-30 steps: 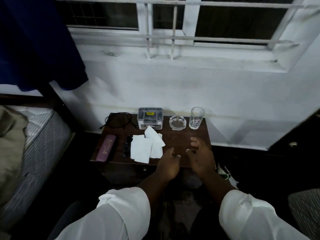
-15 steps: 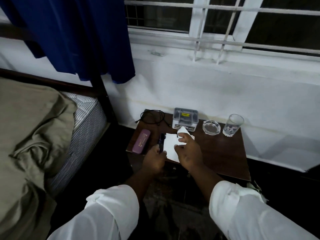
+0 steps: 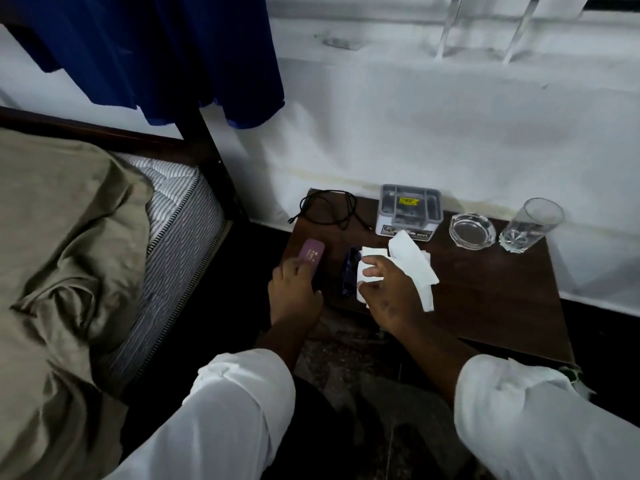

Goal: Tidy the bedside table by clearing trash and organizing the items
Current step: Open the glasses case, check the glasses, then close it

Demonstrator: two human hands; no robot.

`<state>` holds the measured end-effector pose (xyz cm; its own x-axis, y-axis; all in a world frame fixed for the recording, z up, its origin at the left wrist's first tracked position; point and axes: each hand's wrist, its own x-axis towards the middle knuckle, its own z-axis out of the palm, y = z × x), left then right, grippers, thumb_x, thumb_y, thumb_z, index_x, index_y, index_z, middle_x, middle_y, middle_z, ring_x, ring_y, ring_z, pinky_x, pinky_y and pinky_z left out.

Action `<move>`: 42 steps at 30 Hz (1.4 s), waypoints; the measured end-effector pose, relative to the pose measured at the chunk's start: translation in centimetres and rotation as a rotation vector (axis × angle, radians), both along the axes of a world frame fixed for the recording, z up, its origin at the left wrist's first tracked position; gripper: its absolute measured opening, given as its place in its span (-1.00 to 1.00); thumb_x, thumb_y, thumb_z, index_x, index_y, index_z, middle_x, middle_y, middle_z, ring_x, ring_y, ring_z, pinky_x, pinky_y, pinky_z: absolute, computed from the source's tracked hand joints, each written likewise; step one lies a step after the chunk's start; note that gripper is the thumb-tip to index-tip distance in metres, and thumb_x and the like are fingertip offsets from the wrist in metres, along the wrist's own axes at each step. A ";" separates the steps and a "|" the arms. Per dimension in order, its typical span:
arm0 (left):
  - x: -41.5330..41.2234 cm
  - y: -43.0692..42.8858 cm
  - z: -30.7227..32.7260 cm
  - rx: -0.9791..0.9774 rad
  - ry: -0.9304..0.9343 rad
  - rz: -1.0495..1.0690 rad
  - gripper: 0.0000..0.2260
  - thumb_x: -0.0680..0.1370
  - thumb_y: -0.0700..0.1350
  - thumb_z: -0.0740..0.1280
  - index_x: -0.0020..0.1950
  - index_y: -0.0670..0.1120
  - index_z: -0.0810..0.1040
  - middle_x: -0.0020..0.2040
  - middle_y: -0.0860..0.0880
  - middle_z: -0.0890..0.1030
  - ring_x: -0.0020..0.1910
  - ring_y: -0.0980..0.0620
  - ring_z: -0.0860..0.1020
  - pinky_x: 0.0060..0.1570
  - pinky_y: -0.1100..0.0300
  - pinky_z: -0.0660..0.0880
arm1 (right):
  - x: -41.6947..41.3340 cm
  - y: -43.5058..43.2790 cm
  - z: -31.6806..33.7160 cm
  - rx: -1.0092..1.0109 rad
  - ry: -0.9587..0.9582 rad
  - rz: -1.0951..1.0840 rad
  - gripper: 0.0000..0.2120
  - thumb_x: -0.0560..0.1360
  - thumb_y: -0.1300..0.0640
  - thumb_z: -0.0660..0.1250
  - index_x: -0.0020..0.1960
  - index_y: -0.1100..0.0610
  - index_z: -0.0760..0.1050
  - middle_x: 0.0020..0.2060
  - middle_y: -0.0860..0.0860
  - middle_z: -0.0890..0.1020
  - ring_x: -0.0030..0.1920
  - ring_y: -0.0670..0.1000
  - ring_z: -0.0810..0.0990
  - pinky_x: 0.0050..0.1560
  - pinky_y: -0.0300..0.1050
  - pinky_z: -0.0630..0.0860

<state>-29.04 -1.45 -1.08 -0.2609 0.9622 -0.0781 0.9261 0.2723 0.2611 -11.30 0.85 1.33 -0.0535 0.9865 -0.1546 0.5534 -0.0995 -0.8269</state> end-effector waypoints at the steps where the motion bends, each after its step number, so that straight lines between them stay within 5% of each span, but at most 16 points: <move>1: -0.1 0.5 -0.4 -0.010 0.016 0.017 -0.37 0.39 0.05 0.44 0.43 -0.01 0.38 0.45 -0.12 0.37 0.35 -0.22 0.38 0.26 -0.06 0.38 | 0.2 0.1 -0.4 -0.007 -0.003 0.001 -0.61 0.47 0.15 0.42 0.28 -0.06 0.51 0.09 -0.04 0.66 -0.04 -0.04 0.68 0.04 0.03 0.66; 6: -0.7 2.1 -1.8 -0.069 -0.029 0.045 -0.30 0.44 0.00 0.45 0.52 0.02 0.25 0.40 -0.17 0.41 0.34 -0.25 0.42 0.26 -0.10 0.40 | 1.2 0.3 -1.8 -0.058 0.012 0.005 -0.62 0.49 0.17 0.41 0.29 -0.03 0.50 0.08 -0.03 0.64 -0.07 -0.02 0.68 0.04 0.12 0.65; 14: -0.1 1.7 -1.1 0.064 -0.294 0.052 -0.40 0.47 -0.14 0.42 0.49 -0.16 0.35 0.36 -0.25 0.50 0.32 -0.31 0.47 0.33 -0.08 0.41 | 2.1 -0.1 -1.4 -0.069 0.050 -0.012 -0.62 0.49 0.19 0.41 0.29 0.00 0.50 0.05 -0.04 0.64 -0.06 -0.01 0.68 0.07 0.10 0.64; 21: 3.2 -0.6 1.5 0.162 -0.619 -0.068 -0.44 0.44 -0.21 0.48 0.43 -0.15 0.46 0.30 -0.12 0.58 0.27 -0.08 0.56 0.22 0.31 0.37 | 3.2 -1.1 1.5 -0.042 0.107 -0.028 -0.60 0.50 0.14 0.42 0.32 0.00 0.49 0.08 -0.03 0.65 -0.07 -0.05 0.65 -0.18 -0.32 0.48; 26: 6.1 -2.1 5.4 0.172 -0.844 -0.180 -0.54 0.41 -0.15 0.39 0.32 0.04 0.53 0.22 0.05 0.63 0.14 0.16 0.60 0.23 0.07 0.55 | 5.5 -2.5 5.4 -0.186 0.459 -0.147 -0.52 0.49 0.16 0.47 0.37 0.09 0.43 0.00 0.08 0.64 -0.02 0.10 0.64 0.00 0.04 0.58; 29: 8.0 -2.9 7.8 0.135 -0.996 -0.224 -0.66 0.37 -0.02 0.40 0.11 0.26 0.58 0.00 0.14 0.68 -0.10 0.18 0.63 0.02 0.02 0.60 | 7.7 -3.7 7.7 -0.225 0.675 -0.162 -0.52 0.51 0.20 0.45 0.38 0.11 0.40 -0.03 0.08 0.64 -0.10 0.05 0.66 -0.08 -0.03 0.60; 31: 9.0 -3.3 9.0 0.101 -1.063 -0.264 -0.63 0.34 0.00 0.41 0.15 0.16 0.59 -0.01 0.08 0.68 -0.14 0.20 0.62 -0.04 0.09 0.59 | 9.2 -4.7 8.9 -0.223 0.749 -0.172 -0.54 0.52 0.22 0.44 0.37 0.07 0.40 0.09 0.05 0.65 -0.03 0.03 0.69 -0.05 -0.04 0.64; 33: 9.9 -3.5 10.1 0.072 -1.092 -0.319 -0.58 0.34 0.00 0.42 0.20 0.02 0.59 0.02 0.04 0.68 -0.13 0.24 0.62 -0.07 0.24 0.56 | 10.6 -5.5 9.5 -0.220 0.814 -0.187 -0.53 0.52 0.24 0.43 0.37 0.05 0.40 0.19 0.08 0.62 0.08 0.10 0.68 -0.02 -0.02 0.66; 36: 11.3 -4.2 11.6 0.048 -1.082 -0.386 -0.66 0.35 -0.03 0.43 0.12 0.08 0.60 -0.03 0.09 0.67 -0.14 0.32 0.62 -0.13 0.39 0.50 | 12.6 -7.0 9.9 -0.229 0.896 -0.220 -0.54 0.50 0.27 0.44 0.35 0.07 0.43 0.24 0.13 0.60 0.19 0.18 0.65 0.03 0.02 0.66; 42: 13.6 -5.1 13.5 0.119 -0.754 -0.580 -0.73 0.49 0.05 0.46 0.16 0.03 0.63 0.01 0.03 0.70 -0.05 0.00 0.69 -0.04 0.02 0.61 | 15.1 -9.3 10.2 -0.247 1.026 -0.287 -0.53 0.48 0.28 0.46 0.34 0.14 0.41 0.20 0.17 0.61 0.22 0.21 0.64 0.15 0.09 0.62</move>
